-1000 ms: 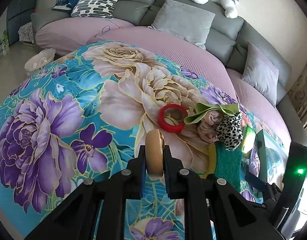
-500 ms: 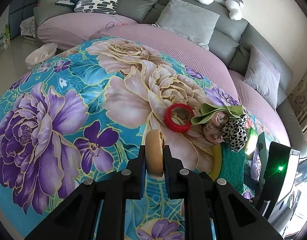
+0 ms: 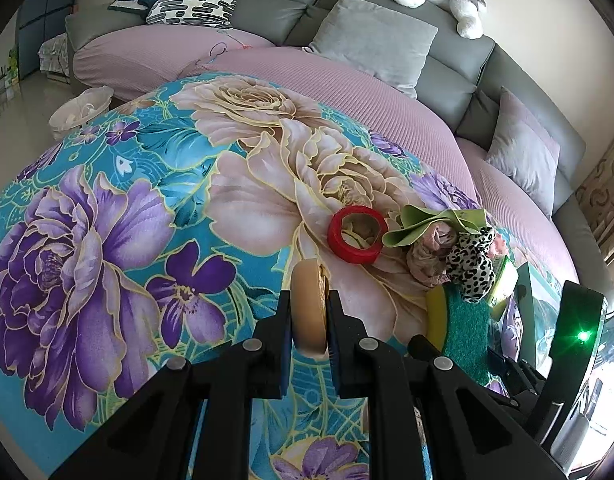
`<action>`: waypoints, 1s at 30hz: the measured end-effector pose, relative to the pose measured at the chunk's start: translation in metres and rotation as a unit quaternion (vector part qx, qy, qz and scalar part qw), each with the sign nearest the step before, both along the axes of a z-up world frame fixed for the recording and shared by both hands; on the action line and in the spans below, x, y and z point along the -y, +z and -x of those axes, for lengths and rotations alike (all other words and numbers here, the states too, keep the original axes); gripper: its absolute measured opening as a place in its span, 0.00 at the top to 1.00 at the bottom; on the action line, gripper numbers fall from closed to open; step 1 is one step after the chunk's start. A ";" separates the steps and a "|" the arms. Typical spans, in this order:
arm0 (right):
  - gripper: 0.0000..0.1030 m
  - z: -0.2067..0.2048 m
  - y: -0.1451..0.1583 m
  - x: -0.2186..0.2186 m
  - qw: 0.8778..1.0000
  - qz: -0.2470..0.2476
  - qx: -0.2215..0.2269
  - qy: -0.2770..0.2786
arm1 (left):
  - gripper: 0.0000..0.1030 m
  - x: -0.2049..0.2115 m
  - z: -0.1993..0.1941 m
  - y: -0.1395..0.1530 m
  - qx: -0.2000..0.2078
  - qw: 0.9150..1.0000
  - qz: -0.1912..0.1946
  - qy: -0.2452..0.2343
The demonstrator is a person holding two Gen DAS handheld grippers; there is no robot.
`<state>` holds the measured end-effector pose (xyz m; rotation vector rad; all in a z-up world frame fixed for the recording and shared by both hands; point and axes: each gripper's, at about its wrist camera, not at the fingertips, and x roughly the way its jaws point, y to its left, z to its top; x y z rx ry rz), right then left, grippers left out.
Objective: Organize soft objects
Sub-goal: 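Grasp the green scouring pad with the right gripper while the left gripper holds the sponge puff, then carry the green pad with the right gripper while the left gripper carries the puff over the tray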
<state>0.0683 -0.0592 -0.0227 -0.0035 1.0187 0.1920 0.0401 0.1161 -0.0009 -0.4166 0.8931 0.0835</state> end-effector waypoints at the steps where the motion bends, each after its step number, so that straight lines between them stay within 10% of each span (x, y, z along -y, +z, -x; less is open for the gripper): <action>1: 0.29 0.001 0.003 0.001 1.000 -0.005 0.002 0.000 | 0.85 0.000 0.000 0.000 0.000 1.000 -0.001 0.000; 30: 0.29 0.033 0.079 0.081 0.995 -0.059 0.071 -0.038 | 0.85 0.050 0.008 0.045 0.055 0.997 -0.046 -0.042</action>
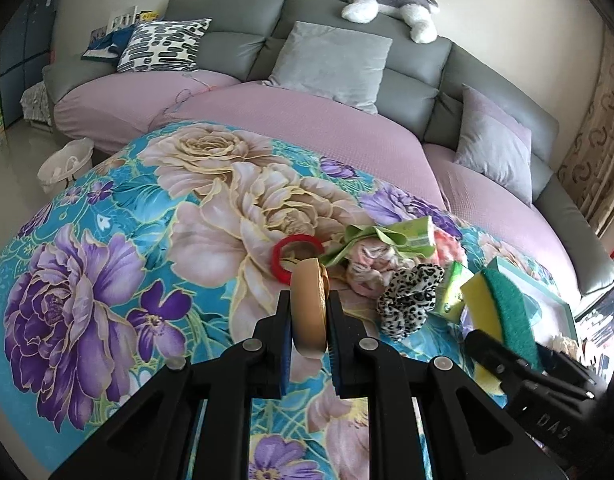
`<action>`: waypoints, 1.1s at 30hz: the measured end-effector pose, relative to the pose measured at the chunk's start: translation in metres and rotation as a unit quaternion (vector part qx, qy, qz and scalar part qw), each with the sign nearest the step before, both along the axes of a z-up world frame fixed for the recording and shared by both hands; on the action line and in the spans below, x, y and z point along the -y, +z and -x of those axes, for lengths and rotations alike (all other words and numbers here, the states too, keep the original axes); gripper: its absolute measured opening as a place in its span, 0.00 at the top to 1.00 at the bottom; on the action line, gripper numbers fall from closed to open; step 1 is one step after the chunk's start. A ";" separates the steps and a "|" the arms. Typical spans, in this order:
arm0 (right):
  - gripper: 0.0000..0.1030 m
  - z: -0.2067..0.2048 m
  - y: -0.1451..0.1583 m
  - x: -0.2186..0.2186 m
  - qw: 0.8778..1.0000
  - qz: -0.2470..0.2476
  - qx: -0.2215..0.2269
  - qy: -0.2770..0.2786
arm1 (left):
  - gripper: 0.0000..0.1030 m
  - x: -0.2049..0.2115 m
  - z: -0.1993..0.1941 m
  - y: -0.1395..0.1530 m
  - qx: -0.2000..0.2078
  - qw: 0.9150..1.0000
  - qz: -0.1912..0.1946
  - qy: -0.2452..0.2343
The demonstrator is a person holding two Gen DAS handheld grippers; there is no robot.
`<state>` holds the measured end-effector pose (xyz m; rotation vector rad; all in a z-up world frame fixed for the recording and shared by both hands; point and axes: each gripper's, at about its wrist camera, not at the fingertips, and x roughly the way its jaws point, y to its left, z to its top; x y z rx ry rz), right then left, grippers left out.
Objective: Organize soft objects
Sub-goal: 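Carry the green pad with the right gripper while the left gripper carries the puff over the tray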
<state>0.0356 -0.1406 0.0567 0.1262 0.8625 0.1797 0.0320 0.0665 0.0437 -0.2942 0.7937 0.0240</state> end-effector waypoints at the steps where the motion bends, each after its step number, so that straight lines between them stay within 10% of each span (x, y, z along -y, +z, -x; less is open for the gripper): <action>1: 0.29 0.001 0.002 0.007 1.000 0.000 0.003 -0.007 | 0.85 0.002 0.000 0.000 0.000 1.000 -0.001 -0.002; 33: 0.29 0.012 -0.005 0.206 0.979 0.026 0.017 -0.203 | 0.85 0.192 -0.040 0.022 0.003 0.976 -0.071 -0.207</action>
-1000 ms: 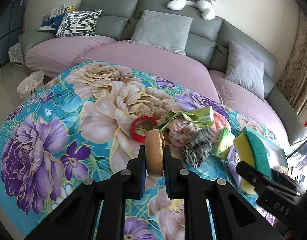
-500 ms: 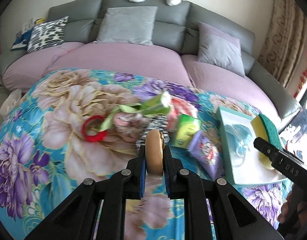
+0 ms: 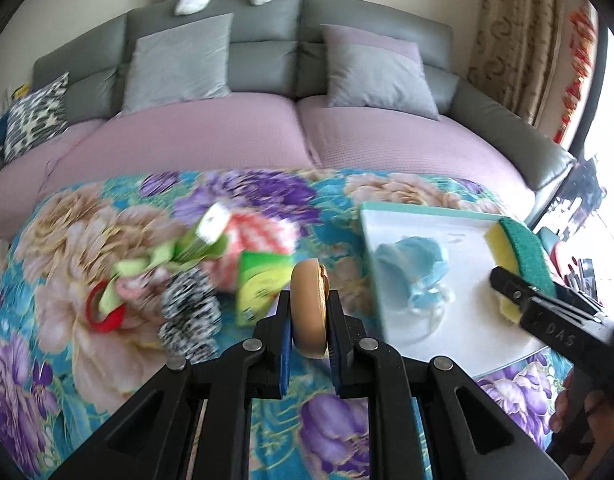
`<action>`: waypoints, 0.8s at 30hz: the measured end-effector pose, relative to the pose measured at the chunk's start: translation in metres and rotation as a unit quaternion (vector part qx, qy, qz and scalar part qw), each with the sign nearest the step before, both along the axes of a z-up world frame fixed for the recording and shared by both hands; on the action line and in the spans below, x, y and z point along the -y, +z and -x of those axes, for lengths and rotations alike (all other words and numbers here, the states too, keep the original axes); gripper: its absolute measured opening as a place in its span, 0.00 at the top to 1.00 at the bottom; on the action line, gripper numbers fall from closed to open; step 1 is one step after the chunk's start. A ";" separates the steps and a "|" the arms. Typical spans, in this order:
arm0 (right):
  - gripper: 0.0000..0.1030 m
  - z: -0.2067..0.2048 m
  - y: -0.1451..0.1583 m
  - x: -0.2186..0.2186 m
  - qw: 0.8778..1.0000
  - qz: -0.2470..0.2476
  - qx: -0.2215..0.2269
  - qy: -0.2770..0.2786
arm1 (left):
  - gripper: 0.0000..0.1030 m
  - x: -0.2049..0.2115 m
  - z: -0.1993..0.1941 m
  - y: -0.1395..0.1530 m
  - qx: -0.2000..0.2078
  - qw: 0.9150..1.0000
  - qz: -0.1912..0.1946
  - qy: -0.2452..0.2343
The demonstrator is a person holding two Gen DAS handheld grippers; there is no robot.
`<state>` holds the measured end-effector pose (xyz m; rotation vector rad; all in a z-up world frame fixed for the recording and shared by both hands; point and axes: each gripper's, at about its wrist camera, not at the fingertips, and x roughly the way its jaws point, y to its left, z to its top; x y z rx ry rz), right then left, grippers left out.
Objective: Organize soft objects
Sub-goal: 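Carry the green pad with the right gripper while the left gripper carries the puff over the tray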
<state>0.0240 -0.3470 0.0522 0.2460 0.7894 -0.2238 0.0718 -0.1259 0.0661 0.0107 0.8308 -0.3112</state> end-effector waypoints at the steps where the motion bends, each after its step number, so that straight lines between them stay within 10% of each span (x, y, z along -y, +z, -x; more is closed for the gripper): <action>1: 0.29 0.000 0.000 0.003 1.000 0.000 0.001 -0.003 | 0.85 0.007 -0.002 0.002 0.002 1.000 -0.001 -0.008; 24: 0.29 0.004 -0.014 0.032 0.999 -0.013 -0.012 -0.033 | 0.84 0.117 -0.019 -0.058 -0.049 0.992 -0.033 -0.113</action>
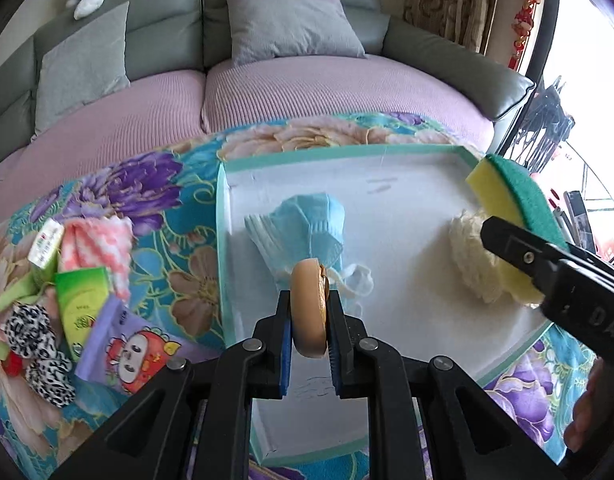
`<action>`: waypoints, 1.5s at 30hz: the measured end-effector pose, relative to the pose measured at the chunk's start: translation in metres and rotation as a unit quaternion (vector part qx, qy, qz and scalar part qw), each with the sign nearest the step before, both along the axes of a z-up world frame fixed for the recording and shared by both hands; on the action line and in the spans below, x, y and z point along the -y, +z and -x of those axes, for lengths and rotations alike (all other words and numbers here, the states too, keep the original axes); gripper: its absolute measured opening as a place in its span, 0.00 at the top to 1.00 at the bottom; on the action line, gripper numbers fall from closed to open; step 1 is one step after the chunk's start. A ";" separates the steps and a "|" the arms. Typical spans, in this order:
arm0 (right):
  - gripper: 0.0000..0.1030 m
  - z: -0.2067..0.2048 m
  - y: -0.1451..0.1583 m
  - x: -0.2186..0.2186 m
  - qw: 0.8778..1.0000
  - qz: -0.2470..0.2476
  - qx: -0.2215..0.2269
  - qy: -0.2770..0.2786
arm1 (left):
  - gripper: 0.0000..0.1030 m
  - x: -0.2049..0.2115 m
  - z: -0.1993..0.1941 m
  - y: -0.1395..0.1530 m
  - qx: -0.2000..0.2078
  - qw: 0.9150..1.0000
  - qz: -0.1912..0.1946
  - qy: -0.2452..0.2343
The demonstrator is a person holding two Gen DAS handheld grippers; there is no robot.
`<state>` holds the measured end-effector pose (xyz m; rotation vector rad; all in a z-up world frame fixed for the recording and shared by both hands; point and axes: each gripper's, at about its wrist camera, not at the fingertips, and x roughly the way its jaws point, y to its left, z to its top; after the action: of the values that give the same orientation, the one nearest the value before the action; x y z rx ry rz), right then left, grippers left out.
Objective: Organize soft objects
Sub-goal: 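Carry the green pad with the right gripper while the left gripper carries the puff over the tray, then open the left gripper to drop the puff while the right gripper lowers the pad into the tray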
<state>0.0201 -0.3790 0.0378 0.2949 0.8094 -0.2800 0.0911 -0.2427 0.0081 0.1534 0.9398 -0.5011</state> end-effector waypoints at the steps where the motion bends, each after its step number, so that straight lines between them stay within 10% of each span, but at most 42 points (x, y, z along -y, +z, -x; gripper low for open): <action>1: 0.29 0.000 -0.001 0.000 1.000 0.000 -0.001 0.000 | 0.84 0.000 0.000 -0.002 -0.001 1.000 -0.002 0.000; 19: 0.29 0.000 -0.004 -0.001 1.000 0.000 -0.007 0.004 | 0.83 0.001 -0.003 -0.012 -0.010 1.000 -0.008 0.005; 23: 0.29 0.001 -0.004 -0.001 1.000 -0.001 -0.006 0.003 | 0.51 -0.004 -0.002 -0.008 -0.009 1.000 -0.007 0.009; 30: 0.29 0.002 -0.003 0.000 1.000 -0.001 -0.007 0.002 | 0.31 -0.009 0.005 0.004 -0.005 1.000 0.002 0.003; 45: 0.29 -0.011 -0.016 -0.007 1.000 0.002 -0.023 0.015 | 0.24 -0.068 0.006 0.039 0.029 0.995 0.018 0.089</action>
<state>0.0311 -0.3720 0.0214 0.2733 0.8581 -0.2619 0.0851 -0.1751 0.0475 0.0515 0.8778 -0.3467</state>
